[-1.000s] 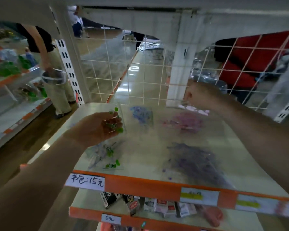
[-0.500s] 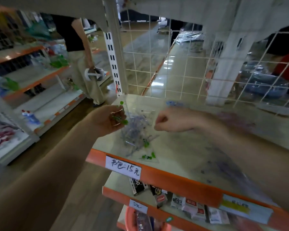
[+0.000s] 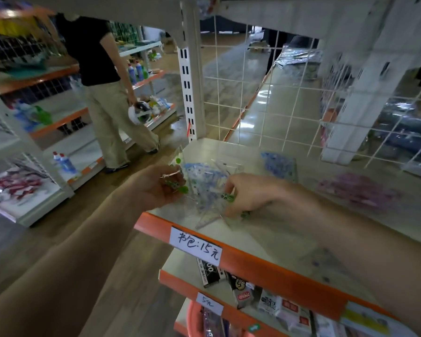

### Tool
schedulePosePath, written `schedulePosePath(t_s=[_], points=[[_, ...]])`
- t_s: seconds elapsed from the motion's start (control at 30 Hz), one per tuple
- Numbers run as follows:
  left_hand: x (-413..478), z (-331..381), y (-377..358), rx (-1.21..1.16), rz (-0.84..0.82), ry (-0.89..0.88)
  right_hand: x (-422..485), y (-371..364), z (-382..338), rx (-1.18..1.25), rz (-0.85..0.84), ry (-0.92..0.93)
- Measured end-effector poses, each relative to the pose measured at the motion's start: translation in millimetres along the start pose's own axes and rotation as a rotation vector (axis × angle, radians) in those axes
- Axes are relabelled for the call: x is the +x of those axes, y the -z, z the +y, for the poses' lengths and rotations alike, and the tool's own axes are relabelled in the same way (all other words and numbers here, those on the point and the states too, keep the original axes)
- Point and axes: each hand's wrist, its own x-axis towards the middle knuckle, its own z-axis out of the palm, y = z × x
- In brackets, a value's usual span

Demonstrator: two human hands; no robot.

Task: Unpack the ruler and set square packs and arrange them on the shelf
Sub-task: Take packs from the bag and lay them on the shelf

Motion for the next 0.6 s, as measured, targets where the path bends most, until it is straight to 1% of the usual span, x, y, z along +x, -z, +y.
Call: schedulePosePath(t_s=[0.1, 0.17, 0.23, 0.27, 0.33, 0.37, 0.4, 0.5, 0.53, 0.6], points=[[-0.7, -0.3, -0.8, -0.027, -0.058, 0.008, 7.1, 7.7, 23.9, 0.184, 0.098, -0.002], [-1.4, -0.6, -1.9, -0.046, -0.099, 0.012, 9.9, 14.8, 37.8, 0.258, 0.206, -0.009], [-2.7, 0.5, -6.5, -0.073, -0.129, -0.002, 10.3, 22.8, 39.7, 0.44, 0.317, -0.002], [-4.2, 1.4, -10.2, -0.084, -0.14, -0.01, 9.9, 26.5, 35.8, 0.566, 0.345, 0.015], [-5.9, 4.1, -18.0, -0.074, -0.152, -0.024, 11.4, 30.2, 21.4, 0.791, 0.334, 0.071], [-7.0, 5.4, -22.0, -0.06, -0.168, -0.038, 14.4, 29.8, 12.8, 0.839, 0.321, 0.104], [-9.9, 7.0, -26.4, -0.053, -0.2, -0.051, 18.2, 28.6, 3.6, 0.838, 0.324, 0.13], [-15.9, 11.9, -33.2, 0.007, -0.272, -0.131, 31.9, 24.8, -22.9, 0.724, 0.384, 0.194], [-18.9, 13.9, -32.6, 0.038, -0.263, -0.164, 36.2, 24.7, -29.4, 0.713, 0.395, 0.207], [-21.1, 19.1, -24.5, 0.034, -0.183, -0.206, 45.8, 24.3, -33.7, 0.724, 0.371, 0.189]])
